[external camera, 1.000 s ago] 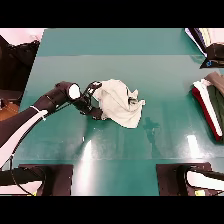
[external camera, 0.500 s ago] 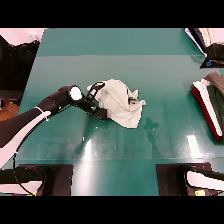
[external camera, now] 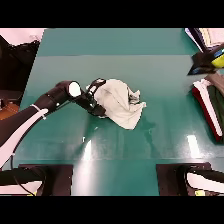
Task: Fold the shirts.
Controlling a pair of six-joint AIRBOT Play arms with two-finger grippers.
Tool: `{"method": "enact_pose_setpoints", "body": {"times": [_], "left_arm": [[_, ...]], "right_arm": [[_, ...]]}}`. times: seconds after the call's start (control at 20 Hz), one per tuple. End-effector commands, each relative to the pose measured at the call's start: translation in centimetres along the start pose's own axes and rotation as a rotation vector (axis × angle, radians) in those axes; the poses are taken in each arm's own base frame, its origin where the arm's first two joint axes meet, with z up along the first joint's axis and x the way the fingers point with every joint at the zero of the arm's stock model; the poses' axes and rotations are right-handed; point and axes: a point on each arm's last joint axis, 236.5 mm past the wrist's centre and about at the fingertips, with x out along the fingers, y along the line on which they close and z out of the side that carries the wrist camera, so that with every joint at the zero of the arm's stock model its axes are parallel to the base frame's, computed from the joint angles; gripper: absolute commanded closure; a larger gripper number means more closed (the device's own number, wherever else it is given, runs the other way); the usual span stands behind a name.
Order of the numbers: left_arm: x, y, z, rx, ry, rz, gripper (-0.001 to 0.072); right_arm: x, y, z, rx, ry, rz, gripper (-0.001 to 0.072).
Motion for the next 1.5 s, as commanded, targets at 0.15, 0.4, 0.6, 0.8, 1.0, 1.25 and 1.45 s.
{"method": "enact_pose_setpoints", "body": {"times": [0.15,0.4,0.6,0.8,1.0,1.25,1.45], "left_arm": [[-7.7,2.6,-0.4,0.100,-0.057,0.208,0.0678],[-7.9,2.4,-1.0,0.093,-0.034,0.203,0.0678],[-7.9,2.4,-1.2,0.092,-0.027,0.202,0.0677],[-7.9,2.4,-1.3,0.092,-0.022,0.202,0.0678],[-7.9,2.4,-1.7,0.090,-0.007,0.200,0.0678],[-7.9,2.4,-1.8,0.089,0.000,0.200,0.0678],[-8.8,2.8,-1.9,0.103,-0.012,0.231,0.0678]], "right_arm": [[14.1,8.5,-8.0,-0.075,0.182,0.218,0.0225],[20.5,14.5,-14.0,0.129,0.332,0.463,0.0191],[22.8,17.2,-15.6,0.149,0.311,0.464,0.0191],[24.3,19.3,-14.5,0.226,0.230,0.454,0.0193],[26.4,19.5,-15.4,0.256,0.264,0.423,0.0204],[27.0,20.8,-12.5,0.284,0.110,0.435,0.0314],[25.2,21.3,-11.2,0.199,0.013,0.450,0.0695]]}}
